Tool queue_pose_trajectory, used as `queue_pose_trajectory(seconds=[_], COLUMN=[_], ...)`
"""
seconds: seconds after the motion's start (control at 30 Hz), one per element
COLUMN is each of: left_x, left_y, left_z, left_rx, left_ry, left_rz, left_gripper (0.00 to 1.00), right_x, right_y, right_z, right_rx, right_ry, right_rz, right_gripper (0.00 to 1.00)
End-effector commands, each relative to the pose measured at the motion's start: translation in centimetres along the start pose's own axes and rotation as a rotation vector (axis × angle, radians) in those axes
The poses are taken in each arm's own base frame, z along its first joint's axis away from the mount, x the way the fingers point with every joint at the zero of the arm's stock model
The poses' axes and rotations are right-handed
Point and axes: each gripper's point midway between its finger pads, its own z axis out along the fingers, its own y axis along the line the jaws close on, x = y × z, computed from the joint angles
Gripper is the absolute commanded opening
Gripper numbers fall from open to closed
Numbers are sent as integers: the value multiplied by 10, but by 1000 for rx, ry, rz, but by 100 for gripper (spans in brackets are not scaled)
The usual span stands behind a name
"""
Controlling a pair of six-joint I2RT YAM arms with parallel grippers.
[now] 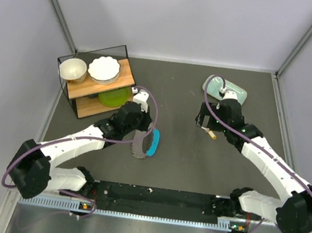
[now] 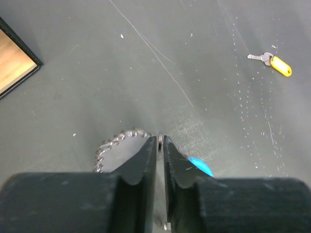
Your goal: Remove the keys from the keyring
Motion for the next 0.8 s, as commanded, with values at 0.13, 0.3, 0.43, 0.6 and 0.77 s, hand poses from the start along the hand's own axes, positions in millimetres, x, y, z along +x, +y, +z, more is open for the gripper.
queue_pose_trajectory(seconds=[0.13,0.3,0.43,0.6,0.77], left_x=[-17,-48,-81,-111,-106], left_y=[2,-7,-23,-35,-37], left_z=[0,-35,-80,-146,-181], left_rx=[5,54,152,264,338], left_ry=[-52,-119,-228,-389,-456], left_rz=[-6,14,16,-3,-25], left_gripper=[29,67,95,99,99], right_x=[-14,-19,-27,-33,-33], right_y=[18,41,56,58,59], right_z=[-24,-52,-85,-120,-140], right_rx=[-95,-239,-349,-413,-462], right_ry=[-17,-16,-66,-153,-200], right_rz=[-11,-13,13,53,92], right_gripper=[99,99,99,99,99])
